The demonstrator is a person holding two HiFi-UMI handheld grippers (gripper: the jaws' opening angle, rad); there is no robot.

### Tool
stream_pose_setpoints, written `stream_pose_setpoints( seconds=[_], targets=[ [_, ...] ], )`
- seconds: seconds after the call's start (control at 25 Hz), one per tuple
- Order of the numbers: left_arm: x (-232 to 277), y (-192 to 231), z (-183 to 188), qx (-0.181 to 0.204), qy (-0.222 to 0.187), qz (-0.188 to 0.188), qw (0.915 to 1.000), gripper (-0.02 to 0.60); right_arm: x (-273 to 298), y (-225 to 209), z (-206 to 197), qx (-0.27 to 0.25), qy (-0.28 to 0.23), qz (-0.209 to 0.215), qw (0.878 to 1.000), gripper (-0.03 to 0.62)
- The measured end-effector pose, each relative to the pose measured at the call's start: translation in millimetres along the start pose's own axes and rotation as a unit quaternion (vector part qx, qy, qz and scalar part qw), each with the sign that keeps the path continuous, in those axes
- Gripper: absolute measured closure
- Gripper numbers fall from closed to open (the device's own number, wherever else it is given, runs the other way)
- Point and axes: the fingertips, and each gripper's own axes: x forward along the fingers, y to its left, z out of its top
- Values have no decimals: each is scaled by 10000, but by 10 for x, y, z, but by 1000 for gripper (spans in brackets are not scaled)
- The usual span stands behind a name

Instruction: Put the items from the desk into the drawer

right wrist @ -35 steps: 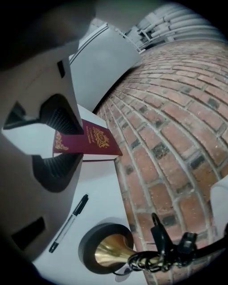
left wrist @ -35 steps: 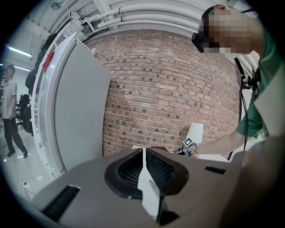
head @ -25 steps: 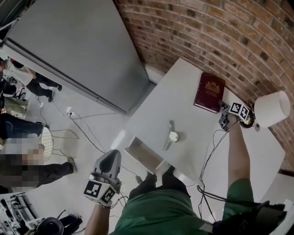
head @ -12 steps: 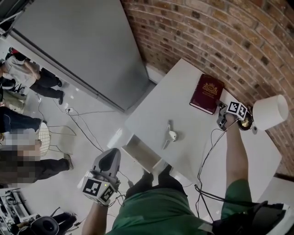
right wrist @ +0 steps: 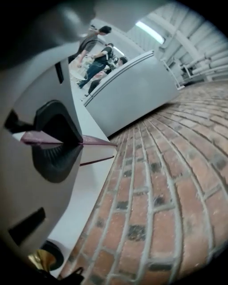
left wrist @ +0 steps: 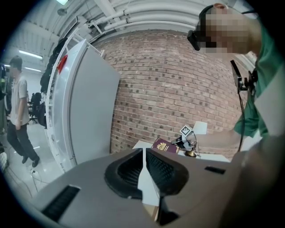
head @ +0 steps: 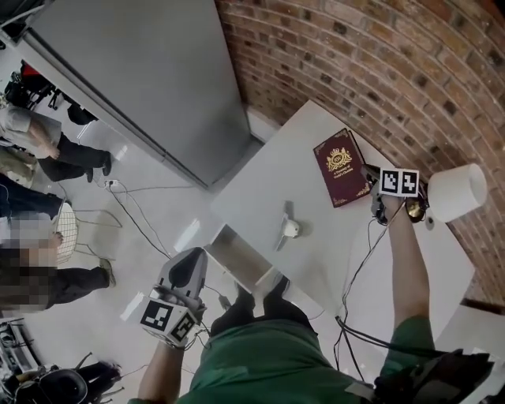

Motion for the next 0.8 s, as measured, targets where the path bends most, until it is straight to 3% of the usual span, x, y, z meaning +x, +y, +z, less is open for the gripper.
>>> stream_pose_setpoints(
  seconds=[0.16, 0.44, 0.64, 0.8],
  targets=[
    [-79, 48, -25, -67, -26, 92, 9999, 565, 28, 254, 53, -1066, 533, -107, 9928, 585],
    [-257, 156, -71, -214, -137, 313, 9992, 565, -45, 800, 193, -2773, 1027, -207, 9551, 585],
    [-362, 240, -100, -325, -222, 351, 9986, 565, -134, 1274, 279, -3226, 1048, -19, 9407, 586],
    [-470, 325, -99, -387, -332, 291, 9983, 566, -274, 1706, 275, -3305, 925, 193, 9390, 586]
  ],
)
